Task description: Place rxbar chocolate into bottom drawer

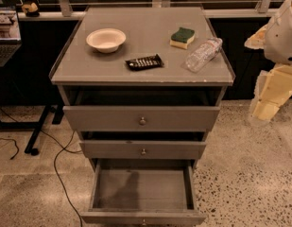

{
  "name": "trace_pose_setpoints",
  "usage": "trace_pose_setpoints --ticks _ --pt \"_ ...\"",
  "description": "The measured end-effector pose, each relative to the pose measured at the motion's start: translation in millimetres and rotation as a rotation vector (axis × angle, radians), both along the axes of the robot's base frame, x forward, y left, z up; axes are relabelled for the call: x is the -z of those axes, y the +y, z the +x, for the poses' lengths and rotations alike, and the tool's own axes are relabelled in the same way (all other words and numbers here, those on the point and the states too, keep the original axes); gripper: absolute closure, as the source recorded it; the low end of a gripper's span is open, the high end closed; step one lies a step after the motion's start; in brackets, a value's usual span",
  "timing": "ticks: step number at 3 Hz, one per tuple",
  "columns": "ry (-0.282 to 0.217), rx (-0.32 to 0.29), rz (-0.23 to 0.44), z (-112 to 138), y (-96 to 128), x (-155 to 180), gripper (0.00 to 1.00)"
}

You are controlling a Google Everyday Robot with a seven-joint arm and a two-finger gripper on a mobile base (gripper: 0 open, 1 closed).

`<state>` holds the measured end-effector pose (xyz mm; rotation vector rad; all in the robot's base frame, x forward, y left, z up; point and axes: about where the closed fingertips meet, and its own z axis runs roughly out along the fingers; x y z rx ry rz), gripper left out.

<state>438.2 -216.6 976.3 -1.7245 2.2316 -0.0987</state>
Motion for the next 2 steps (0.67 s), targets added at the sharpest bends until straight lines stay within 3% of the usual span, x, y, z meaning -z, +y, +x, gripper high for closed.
trace_pose_setpoints --ticks 2 --pt "-0.018 -0.011 0.020 4.4 4.3 0.5 0.00"
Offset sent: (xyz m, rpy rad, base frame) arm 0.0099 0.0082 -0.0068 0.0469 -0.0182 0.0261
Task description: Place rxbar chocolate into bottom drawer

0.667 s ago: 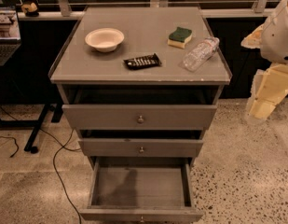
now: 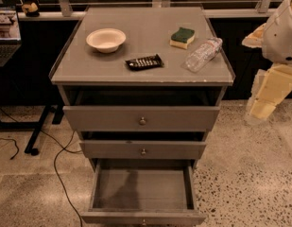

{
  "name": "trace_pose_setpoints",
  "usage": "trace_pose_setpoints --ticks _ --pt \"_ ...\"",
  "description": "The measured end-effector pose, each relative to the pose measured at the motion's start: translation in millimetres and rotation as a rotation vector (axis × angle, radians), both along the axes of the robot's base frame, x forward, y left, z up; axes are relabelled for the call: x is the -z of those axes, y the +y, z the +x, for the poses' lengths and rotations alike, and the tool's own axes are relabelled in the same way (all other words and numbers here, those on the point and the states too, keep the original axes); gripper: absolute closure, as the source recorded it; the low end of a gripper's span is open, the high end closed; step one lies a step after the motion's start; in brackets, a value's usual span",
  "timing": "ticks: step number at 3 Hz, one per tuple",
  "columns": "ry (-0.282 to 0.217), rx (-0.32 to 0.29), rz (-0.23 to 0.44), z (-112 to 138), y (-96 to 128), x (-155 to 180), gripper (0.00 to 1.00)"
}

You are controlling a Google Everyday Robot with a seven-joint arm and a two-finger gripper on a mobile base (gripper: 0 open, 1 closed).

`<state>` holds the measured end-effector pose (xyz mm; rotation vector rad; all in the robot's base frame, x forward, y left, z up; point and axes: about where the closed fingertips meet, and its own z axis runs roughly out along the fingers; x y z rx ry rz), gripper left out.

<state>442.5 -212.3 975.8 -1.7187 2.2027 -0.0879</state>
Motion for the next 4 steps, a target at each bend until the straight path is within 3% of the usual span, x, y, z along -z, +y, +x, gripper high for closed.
trace_pose_setpoints --ticks 2,3,4 --pt "-0.040 -0.109 0.160 54.2 39.9 16.9 0.00" --pt "-0.034 -0.152 0.217 109.1 62.9 29.9 0.00" --pt "-0.036 -0.151 0.220 108.5 63.5 29.9 0.00"
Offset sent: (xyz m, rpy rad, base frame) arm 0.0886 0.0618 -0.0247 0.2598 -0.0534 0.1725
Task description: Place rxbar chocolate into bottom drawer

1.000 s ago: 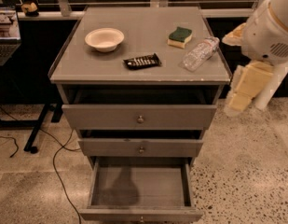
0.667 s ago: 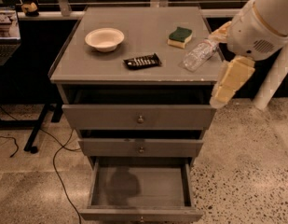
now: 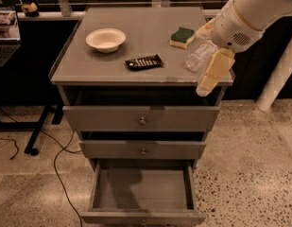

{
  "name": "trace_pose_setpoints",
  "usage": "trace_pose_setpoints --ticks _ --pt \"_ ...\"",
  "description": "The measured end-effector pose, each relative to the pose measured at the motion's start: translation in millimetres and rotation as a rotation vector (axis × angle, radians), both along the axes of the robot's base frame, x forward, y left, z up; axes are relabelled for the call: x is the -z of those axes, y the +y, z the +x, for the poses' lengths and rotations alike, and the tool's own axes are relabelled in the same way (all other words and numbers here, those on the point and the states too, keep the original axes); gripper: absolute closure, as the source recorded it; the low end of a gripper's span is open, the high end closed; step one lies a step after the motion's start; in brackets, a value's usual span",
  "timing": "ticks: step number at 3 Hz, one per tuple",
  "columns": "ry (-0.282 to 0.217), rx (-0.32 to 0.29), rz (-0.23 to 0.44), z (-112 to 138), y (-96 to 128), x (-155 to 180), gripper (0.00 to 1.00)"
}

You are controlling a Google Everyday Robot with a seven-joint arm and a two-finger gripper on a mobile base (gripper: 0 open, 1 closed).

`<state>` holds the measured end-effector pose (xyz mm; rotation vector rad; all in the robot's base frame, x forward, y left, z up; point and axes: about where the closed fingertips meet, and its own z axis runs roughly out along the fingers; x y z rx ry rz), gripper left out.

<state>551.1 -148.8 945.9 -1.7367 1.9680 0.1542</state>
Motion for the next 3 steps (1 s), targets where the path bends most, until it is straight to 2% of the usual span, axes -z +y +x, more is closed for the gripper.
trace_pose_setpoints --ticks 1,2,3 --pt "-0.001 0.036 0.052 6.4 -1.3 11.9 0.00" --pt "0.006 0.023 0.082 30.9 2.8 24.7 0.00" --pt "0.005 -0.022 0.118 62.5 13.0 26.5 0.00"
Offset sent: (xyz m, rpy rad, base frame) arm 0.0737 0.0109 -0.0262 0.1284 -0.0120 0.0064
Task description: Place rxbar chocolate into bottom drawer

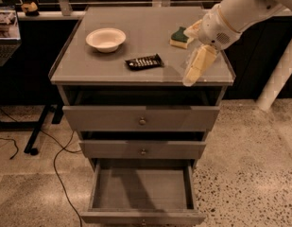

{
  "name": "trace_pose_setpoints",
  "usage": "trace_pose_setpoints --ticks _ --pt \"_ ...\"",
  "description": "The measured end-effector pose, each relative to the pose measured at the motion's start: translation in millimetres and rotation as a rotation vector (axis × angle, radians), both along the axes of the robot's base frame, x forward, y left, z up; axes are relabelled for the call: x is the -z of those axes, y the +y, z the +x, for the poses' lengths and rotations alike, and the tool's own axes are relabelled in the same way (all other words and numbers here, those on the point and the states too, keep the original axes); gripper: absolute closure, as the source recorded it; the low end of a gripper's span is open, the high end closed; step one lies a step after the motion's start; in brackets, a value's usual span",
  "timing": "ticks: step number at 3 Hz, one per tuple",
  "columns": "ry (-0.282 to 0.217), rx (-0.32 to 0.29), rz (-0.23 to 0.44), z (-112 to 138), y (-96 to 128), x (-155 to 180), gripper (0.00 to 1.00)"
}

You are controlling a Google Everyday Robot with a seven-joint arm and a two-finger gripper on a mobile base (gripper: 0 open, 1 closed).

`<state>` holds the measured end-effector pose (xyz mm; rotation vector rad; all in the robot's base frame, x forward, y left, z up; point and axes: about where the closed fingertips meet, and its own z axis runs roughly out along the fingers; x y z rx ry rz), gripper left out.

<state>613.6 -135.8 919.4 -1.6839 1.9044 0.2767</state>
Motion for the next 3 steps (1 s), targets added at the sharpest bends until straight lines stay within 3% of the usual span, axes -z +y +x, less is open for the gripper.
trace_pose_setpoints --ticks 2,3 --pt "0.026 -0.066 0.053 48.5 16.8 9.8 0.00" --pt "0.049 -0.063 0.078 88.4 23.8 36.3 0.00"
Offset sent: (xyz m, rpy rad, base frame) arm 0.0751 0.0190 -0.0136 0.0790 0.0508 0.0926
